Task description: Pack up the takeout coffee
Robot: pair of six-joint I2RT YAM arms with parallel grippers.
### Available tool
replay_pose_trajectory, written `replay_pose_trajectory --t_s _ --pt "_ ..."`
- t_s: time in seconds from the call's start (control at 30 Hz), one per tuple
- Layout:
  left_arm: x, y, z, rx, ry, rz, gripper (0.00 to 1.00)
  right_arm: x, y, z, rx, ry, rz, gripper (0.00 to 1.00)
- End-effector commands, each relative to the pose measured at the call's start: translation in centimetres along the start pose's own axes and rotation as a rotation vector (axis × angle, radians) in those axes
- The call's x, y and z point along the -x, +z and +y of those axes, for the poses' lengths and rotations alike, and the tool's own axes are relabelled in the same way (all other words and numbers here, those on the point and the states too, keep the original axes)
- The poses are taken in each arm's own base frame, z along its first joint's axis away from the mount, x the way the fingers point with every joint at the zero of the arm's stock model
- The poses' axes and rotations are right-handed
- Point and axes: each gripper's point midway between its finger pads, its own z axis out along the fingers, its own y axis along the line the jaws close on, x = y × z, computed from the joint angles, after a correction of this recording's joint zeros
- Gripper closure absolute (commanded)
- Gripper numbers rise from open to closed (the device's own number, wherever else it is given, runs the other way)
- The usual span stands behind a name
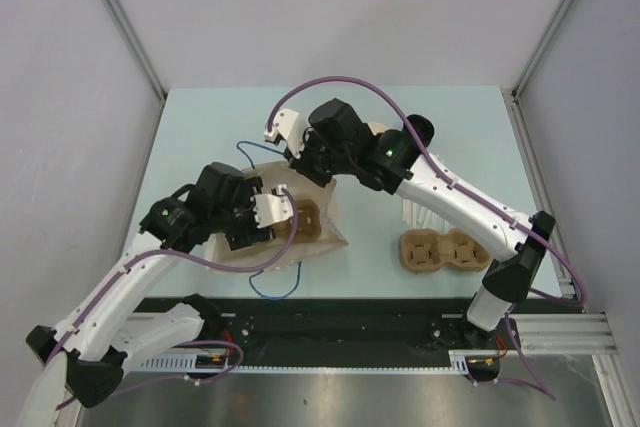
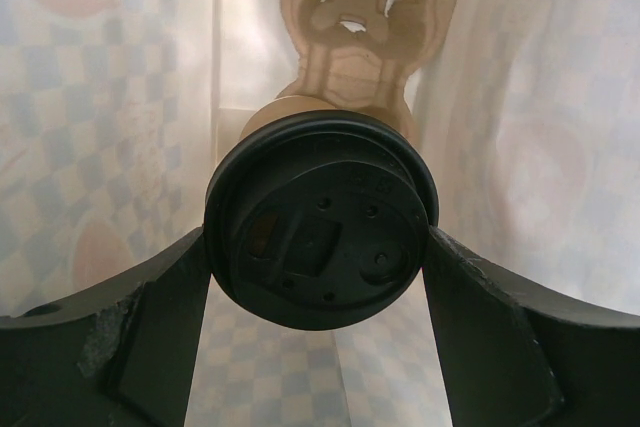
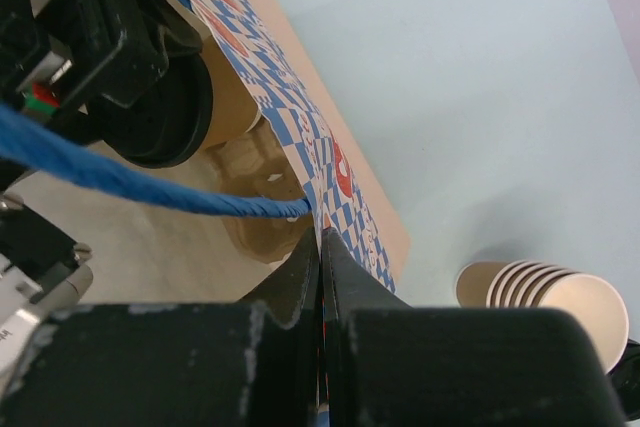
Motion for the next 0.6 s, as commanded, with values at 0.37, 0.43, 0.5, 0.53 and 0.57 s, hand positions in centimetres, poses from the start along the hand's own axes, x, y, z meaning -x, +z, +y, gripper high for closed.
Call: replay_pose_trajectory --t_s 0.37,0.43,0.5,0.53,0.57 --pt "0.8 1.6 -0.6 0.042 0.134 0.026 0.95 2.1 -1.3 0.2 0.012 0.034 -0.082 1.00" --pt "1.3 1.6 -0.9 0.034 0.146 0.018 0.95 2.0 -1.4 0.2 0.012 0.033 -0.082 1.00" --pt "2.1 1.4 -0.8 0.049 0.160 -0.001 0.95 2.0 -1.5 0.1 0.012 0.033 -0.082 1.00" --pt "2.8 1.2 -0.7 0.055 0.145 -0.022 0.95 2.0 -1.4 0.3 0.015 0.034 -0.083 1.00" --pt "3.2 1.2 -0.7 0.046 0.136 -0.028 0.95 2.0 -1.4 0.3 0.017 0.034 -0.082 1.00"
